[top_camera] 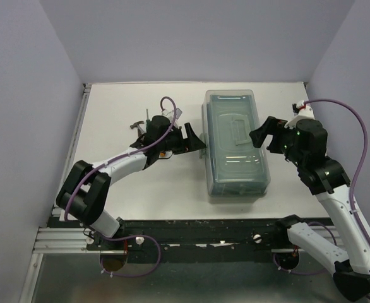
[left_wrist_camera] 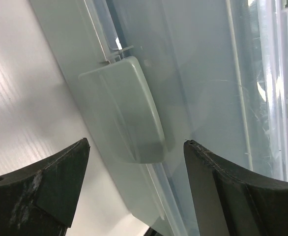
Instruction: Pack the tool kit
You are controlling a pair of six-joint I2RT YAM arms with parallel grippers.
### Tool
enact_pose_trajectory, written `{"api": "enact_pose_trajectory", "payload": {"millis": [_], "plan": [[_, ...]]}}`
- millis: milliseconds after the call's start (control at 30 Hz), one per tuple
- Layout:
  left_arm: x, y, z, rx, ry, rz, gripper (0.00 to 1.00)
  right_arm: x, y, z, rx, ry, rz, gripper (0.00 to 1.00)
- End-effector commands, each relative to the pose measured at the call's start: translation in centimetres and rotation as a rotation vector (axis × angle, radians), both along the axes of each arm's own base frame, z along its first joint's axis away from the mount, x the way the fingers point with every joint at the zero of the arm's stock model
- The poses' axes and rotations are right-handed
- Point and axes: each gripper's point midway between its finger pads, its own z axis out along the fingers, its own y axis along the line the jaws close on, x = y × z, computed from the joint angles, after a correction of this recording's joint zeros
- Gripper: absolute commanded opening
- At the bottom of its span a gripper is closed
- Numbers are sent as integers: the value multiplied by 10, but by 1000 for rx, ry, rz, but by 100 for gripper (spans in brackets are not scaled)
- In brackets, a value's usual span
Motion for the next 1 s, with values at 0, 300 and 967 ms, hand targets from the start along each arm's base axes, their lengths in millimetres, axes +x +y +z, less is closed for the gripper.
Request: {"api": "enact_pose_trajectory", "payload": {"millis": [0,300,967], "plan": [[2,-12,14,-112,-30,-39,89,-3,0,0,7,-3,7,100],[0,-17,3,-300,-1,2,94,-1,4,1,11,-5,22,100],[1,-14,4,-495,-12,45,99,-3,4,5,19,-14,28,100]]}}
